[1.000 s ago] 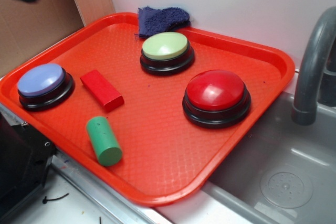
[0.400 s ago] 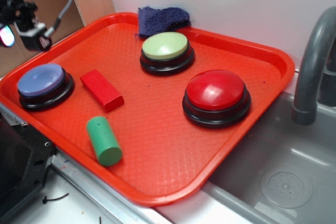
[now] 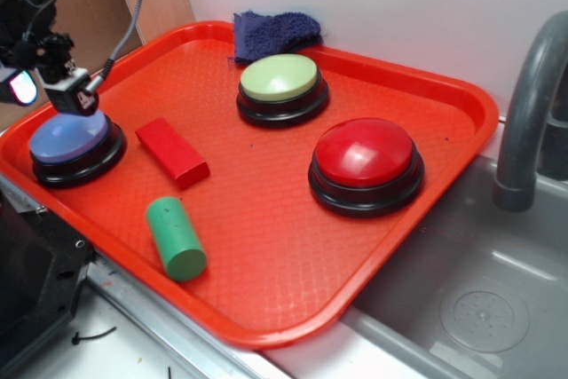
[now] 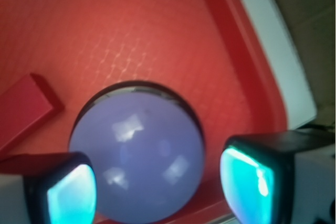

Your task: Push the purple button.

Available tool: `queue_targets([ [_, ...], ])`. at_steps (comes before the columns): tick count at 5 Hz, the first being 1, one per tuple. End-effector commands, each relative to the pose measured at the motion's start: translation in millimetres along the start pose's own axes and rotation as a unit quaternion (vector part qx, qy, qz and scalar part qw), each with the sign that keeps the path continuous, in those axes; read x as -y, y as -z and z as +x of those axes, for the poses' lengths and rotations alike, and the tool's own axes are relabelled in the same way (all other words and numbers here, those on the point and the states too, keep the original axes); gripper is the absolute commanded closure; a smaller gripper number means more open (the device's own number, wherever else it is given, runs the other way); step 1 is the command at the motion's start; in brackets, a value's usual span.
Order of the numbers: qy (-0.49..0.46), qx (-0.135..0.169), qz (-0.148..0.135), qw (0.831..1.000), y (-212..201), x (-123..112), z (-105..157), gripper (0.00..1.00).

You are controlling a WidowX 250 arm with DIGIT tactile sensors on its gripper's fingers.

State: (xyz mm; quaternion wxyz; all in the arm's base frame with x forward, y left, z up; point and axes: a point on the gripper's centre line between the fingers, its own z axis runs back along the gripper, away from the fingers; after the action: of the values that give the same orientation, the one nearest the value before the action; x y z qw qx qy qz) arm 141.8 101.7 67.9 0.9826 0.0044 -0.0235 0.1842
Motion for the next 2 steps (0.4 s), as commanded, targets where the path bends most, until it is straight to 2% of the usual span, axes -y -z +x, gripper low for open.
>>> queue_targets([
  [1, 0.020, -0.004, 0.016, 1.000, 12.4, 8.9, -1.2, 0.00],
  [2, 0.028, -0.007, 0.012, 0.999, 21.3, 7.3, 0.0, 0.00],
])
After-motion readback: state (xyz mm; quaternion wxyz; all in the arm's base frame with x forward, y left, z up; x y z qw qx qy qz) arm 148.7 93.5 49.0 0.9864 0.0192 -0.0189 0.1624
